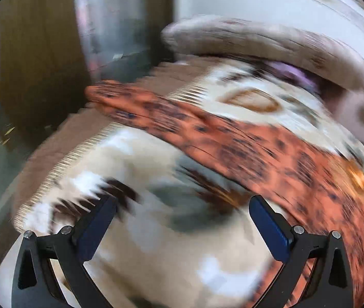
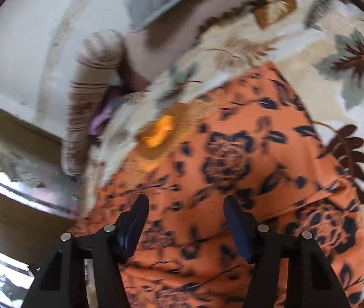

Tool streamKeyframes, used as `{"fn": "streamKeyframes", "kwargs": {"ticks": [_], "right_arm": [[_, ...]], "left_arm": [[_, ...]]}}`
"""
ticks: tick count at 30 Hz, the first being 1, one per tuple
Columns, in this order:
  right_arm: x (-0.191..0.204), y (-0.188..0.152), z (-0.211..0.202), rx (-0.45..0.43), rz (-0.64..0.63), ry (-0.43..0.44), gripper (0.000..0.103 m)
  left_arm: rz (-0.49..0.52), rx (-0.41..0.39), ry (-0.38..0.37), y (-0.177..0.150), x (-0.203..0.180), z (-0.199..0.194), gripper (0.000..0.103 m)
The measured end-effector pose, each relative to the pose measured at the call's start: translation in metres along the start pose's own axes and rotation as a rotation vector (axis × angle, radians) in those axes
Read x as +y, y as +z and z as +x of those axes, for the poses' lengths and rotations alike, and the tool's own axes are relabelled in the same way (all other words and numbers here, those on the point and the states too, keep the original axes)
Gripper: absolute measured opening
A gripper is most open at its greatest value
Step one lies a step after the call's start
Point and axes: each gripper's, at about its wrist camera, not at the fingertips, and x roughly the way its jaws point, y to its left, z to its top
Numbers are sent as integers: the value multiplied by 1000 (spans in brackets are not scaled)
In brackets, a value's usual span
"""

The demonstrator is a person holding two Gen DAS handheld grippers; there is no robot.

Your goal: Fold small clothes

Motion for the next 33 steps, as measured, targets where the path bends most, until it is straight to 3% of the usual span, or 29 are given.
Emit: {"fn": "streamKeyframes", "kwargs": {"ticks": [1,3,8,12,15,19,23,26,30,33], "right_arm": [[-8,1,9,36,13,-55,63],[-23,2,23,93,65,-71,63],[-4,7,11,30,22,-24,64],[25,0,9,-25,-105,-29,64],[41,-6,19,-18,-180,-43,64],[41,-12,19,-5,-191,-43,64],[38,-11,23,1,-184,-54,64],[37,-11,26,3,-192,-71,64],[38,-11,31,15,-201,-77,64],[37,-12,34,21,-202,-87,64]], "left_arm": [[-38,-1,28,11,13,7,103],[-113,10,78,31,38,21,103],[-236,50,98,73,79,56,103],[-368,83,66,96,108,83,103],[-496,120,23,104,133,103,103],[-673,136,-27,101,167,124,99],[-722,170,-107,97,169,144,70],[-741,174,-138,97,164,152,71],[-840,169,-149,97,168,163,83],[-842,146,-131,99,167,166,82]]}}
